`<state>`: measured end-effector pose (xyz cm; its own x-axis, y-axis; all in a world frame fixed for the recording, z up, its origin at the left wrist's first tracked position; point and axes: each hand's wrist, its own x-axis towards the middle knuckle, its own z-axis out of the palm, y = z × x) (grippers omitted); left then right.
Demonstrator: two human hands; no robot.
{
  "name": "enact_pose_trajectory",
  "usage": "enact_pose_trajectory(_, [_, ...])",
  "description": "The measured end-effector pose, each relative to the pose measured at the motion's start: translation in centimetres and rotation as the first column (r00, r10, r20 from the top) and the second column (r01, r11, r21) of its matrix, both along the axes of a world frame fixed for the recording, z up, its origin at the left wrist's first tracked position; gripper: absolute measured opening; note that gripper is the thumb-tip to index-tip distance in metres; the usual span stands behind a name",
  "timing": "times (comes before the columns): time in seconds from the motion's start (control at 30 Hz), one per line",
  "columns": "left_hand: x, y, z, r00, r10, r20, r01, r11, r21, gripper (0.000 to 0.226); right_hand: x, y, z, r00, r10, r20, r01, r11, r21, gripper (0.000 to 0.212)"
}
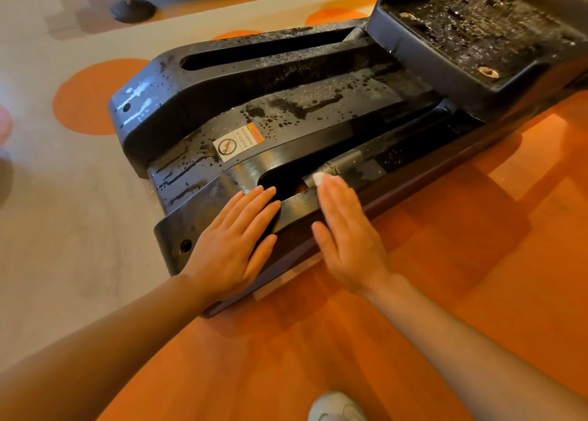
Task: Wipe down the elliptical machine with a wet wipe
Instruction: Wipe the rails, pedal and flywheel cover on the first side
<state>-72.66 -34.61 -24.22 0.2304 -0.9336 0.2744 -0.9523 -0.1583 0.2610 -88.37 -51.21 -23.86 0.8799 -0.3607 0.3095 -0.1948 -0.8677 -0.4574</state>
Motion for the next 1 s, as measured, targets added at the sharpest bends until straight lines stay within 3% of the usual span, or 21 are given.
enact_pose_trajectory(0.07, [-0.4,-0.2,-0.1,1.000,-0.012,0.024,0.011,1.000,0.009,0.056,-0.6,0.0,-0.2,0.985,0.171,0.026,-0.170,0.985,-0.030,0.056])
enact_pose_trajectory(0.13, [-0.5,-0.2,-0.2,0.999,-0.019,0.048,0.018,1.000,0.015,0.056,-1.1,-1.6,-0.5,0.979,0.194,0.068,-0.192,0.981,-0.038,0.052])
enact_pose_trajectory(0.2, [-0.4,-0.2,-0.3,0.998,-0.020,0.056,0.019,1.000,0.015,0.056,-1.5,-3.7,-0.9,0.995,0.051,0.084,-0.053,0.999,0.015,0.053])
enact_pose_trajectory(0.3, [-0.5,-0.4,-0.1,0.999,-0.012,0.053,0.011,1.000,0.015,0.056,-2.0,-7.6,-1.0,0.981,-0.196,-0.008,0.196,0.973,0.122,0.058])
enact_pose_trajectory(0.5, [-0.5,-0.3,-0.4,0.999,-0.016,0.051,0.015,1.000,0.014,0.056,-1.7,-11.8,-0.3,0.935,-0.329,-0.137,0.350,0.918,0.187,0.060])
enact_pose_trajectory(0.57, [-0.5,-0.4,-0.4,0.998,-0.017,0.057,0.016,1.000,0.014,0.056,-1.4,-10.7,-0.3,0.959,-0.269,-0.088,0.279,0.949,0.146,0.063])
enact_pose_trajectory(0.67, [-0.5,-0.4,-0.5,0.998,-0.014,0.055,0.014,1.000,0.006,0.056,-1.7,-8.1,-0.8,0.999,-0.049,-0.019,0.050,0.999,0.009,0.062])
enact_pose_trajectory(0.8, [-0.5,-0.3,-0.5,0.999,-0.009,0.051,0.008,1.000,0.013,0.056,-2.6,-7.7,-1.4,0.990,0.138,-0.029,-0.140,0.987,-0.074,0.060])
enact_pose_trajectory(1.0, [-0.4,0.1,-0.2,0.999,-0.020,0.047,0.018,0.999,0.039,0.057,-2.8,-12.1,-0.6,0.967,-0.224,-0.117,0.242,0.957,0.163,0.058])
